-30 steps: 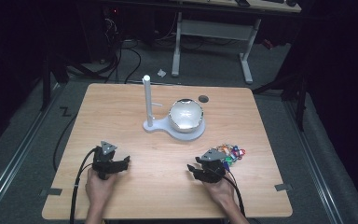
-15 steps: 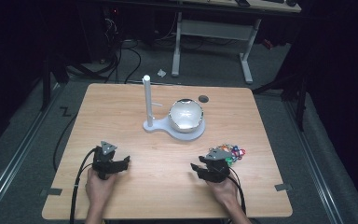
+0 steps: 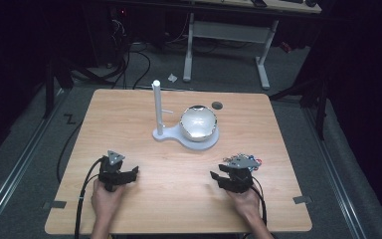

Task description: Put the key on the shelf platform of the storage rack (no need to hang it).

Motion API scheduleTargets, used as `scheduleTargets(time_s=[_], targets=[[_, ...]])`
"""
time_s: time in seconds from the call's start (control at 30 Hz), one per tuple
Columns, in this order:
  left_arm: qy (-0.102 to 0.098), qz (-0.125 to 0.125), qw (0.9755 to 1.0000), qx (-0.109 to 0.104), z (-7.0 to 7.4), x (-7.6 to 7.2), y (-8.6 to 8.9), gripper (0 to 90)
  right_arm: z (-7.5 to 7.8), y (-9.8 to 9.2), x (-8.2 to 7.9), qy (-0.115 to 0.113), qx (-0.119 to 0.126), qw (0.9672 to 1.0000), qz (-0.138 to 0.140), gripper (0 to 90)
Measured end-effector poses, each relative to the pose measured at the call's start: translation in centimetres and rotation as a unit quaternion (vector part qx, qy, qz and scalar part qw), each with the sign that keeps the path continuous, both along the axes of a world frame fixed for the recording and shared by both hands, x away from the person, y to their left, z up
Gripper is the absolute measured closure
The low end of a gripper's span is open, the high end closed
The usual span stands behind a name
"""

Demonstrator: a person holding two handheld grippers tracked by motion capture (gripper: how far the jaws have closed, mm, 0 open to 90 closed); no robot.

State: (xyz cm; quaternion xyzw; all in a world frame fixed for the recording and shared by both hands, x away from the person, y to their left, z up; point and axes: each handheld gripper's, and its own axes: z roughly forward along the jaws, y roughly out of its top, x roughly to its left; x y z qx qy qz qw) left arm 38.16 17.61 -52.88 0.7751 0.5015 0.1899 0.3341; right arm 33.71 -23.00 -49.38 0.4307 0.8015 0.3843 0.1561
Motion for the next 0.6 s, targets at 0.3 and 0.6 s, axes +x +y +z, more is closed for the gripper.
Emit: scheduleTargets(time_s=[0.3,0.6], targets=[[0.0,0.0,1.0,0.0,0.0,0.0,0.0,20.7,0.9,-1.5,0.0,-0.009,0.002,0.9997,-0.021,53.6],[0.0,0.0,1.0,0.0,0.0,0.0,0.0,20.7,1.7,-3.7,0.0,-0.018,0.001,0.9988,-0.046,54.1]])
